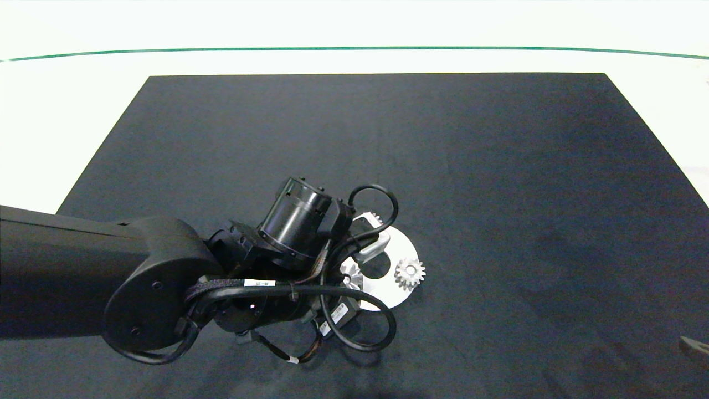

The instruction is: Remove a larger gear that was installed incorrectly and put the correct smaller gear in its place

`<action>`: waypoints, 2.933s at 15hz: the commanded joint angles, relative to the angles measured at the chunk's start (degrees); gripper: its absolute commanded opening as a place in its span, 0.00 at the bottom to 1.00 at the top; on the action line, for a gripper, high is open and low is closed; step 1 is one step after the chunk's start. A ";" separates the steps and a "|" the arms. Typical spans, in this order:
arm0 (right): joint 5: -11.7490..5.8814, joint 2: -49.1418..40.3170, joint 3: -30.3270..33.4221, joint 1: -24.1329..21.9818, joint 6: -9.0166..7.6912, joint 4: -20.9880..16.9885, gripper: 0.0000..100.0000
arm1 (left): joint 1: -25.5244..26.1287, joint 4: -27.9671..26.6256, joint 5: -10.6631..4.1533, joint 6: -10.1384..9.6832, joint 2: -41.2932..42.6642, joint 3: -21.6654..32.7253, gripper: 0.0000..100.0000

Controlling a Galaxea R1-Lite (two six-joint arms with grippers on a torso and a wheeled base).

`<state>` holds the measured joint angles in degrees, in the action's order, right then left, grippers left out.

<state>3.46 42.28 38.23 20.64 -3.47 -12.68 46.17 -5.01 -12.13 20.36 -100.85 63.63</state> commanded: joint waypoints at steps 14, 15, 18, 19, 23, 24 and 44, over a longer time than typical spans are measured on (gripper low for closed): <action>0.05 -0.35 -0.09 0.02 -0.04 -0.07 1.00 | 0.50 -0.35 -0.09 0.30 -0.22 0.35 0.16; 0.05 -0.35 -0.09 0.02 -0.04 -0.07 1.00 | 0.50 -0.35 -0.09 0.30 -0.05 0.53 0.16; 0.05 -0.35 -0.09 0.02 -0.04 -0.07 1.00 | 0.86 -0.35 -0.09 0.30 0.13 0.70 0.16; 0.05 -0.35 -0.09 0.02 -0.04 -0.07 1.00 | 0.94 -0.35 -0.09 0.30 0.22 1.05 0.16; 0.05 -0.53 -0.09 0.02 -0.04 -0.07 1.00 | 1.91 -0.44 -0.09 0.30 0.48 2.28 0.16; 0.05 -0.53 0.00 0.02 -0.04 -0.07 1.00 | 1.91 -0.44 -0.18 0.30 0.57 2.28 0.16; 0.05 -1.94 -0.17 0.02 -0.13 -1.12 1.00 | -7.85 -8.00 0.00 -0.67 16.83 -10.72 0.16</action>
<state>3.46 40.44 38.12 20.64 -3.57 -13.69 39.91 -12.95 -12.09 19.52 -85.61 54.58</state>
